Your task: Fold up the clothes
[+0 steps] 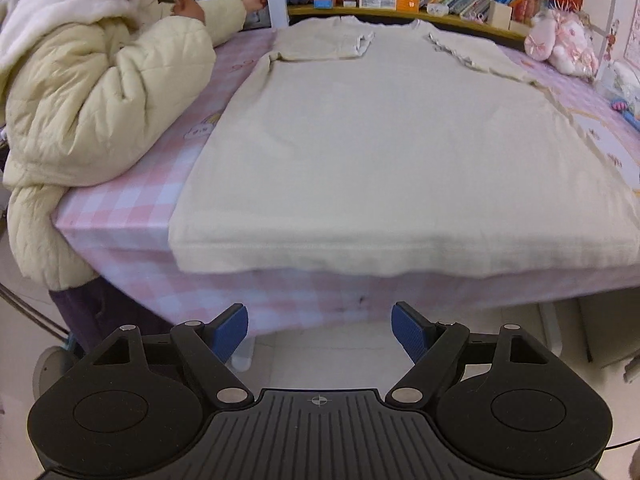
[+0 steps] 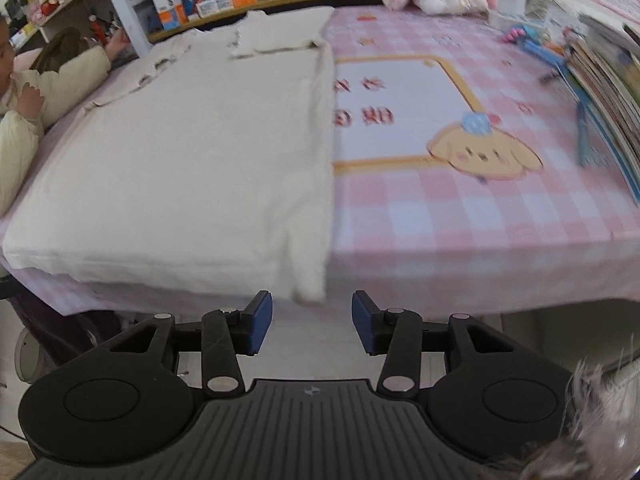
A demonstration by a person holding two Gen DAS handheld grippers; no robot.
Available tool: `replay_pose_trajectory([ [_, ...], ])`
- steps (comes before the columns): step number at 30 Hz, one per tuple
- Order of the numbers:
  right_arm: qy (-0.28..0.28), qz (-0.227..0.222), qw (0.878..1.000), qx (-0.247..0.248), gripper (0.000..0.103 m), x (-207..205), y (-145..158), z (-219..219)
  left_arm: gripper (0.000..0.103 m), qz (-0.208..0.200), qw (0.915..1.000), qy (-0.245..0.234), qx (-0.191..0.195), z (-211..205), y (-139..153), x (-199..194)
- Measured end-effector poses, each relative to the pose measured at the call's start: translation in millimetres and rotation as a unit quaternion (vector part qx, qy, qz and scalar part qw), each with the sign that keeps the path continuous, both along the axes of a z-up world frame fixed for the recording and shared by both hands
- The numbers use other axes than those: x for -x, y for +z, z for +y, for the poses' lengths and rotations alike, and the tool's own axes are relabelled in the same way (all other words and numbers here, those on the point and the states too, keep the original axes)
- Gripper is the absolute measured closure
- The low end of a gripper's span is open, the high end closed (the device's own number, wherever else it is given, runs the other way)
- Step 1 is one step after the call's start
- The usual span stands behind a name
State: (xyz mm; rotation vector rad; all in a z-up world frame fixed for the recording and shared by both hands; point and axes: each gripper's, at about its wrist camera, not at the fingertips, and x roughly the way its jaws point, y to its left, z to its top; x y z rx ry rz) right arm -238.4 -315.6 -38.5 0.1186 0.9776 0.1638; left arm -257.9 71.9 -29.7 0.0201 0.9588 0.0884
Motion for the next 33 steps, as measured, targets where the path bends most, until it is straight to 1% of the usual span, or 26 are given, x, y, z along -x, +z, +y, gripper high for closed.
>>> replay_pose_trajectory([
  [2, -0.003, 0.004, 1.0, 0.002, 0.06, 2, -5, -3, 0.022, 0.005, 0.9999, 0.008, 0.004, 4, -3, 5],
  [5, 0.009, 0.004, 1.0, 0.006, 0.054, 2, -11, -2, 0.022, 0.012, 0.9997, 0.02, 0.01, 9, -7, 14],
  [8, 0.031, 0.009, 0.999, 0.01, 0.049, -6, -17, 0, 0.022, 0.018, 0.9992, 0.032, 0.015, 15, -10, 21],
  [9, 0.038, 0.013, 0.999, 0.013, 0.046, -10, -20, 1, 0.022, 0.018, 0.9991, 0.034, 0.015, 17, -9, 22],
  [11, 0.053, 0.019, 0.998, 0.02, 0.044, -17, -25, 2, 0.022, 0.018, 0.999, 0.039, 0.016, 21, -8, 24],
  [15, 0.075, 0.025, 0.996, 0.034, 0.043, -28, -33, 4, 0.022, 0.019, 0.9989, 0.042, 0.01, 25, -4, 27],
  [19, 0.079, 0.023, 0.996, 0.018, 0.044, -27, -31, 1, 0.022, 0.022, 0.9988, 0.044, 0.005, 27, -2, 25],
  [20, 0.079, 0.023, 0.996, 0.014, 0.049, -26, -31, 1, 0.022, 0.022, 0.9988, 0.044, 0.005, 27, -1, 25],
  [21, 0.08, 0.022, 0.996, 0.01, 0.062, -26, -30, 0, 0.022, 0.021, 0.9988, 0.043, 0.005, 27, -1, 24],
  [22, 0.081, 0.021, 0.996, 0.006, 0.07, -25, -29, -1, 0.022, 0.021, 0.9989, 0.041, 0.005, 27, -1, 23],
  [23, 0.082, 0.021, 0.996, 0.002, 0.084, -25, -29, -2, 0.022, 0.021, 0.999, 0.04, 0.005, 27, -1, 23],
  [24, 0.083, 0.02, 0.996, -0.002, 0.092, -25, -28, -2, 0.022, 0.021, 0.999, 0.038, 0.006, 26, -1, 22],
  [27, 0.085, 0.019, 0.996, -0.014, 0.095, -23, -26, -4, 0.022, 0.025, 0.9992, 0.032, 0.009, 21, -4, 19],
  [33, 0.086, 0.018, 0.995, -0.04, 0.095, -20, -23, -9, 0.022, 0.032, 0.9995, 0.005, 0.007, 7, -7, 12],
])
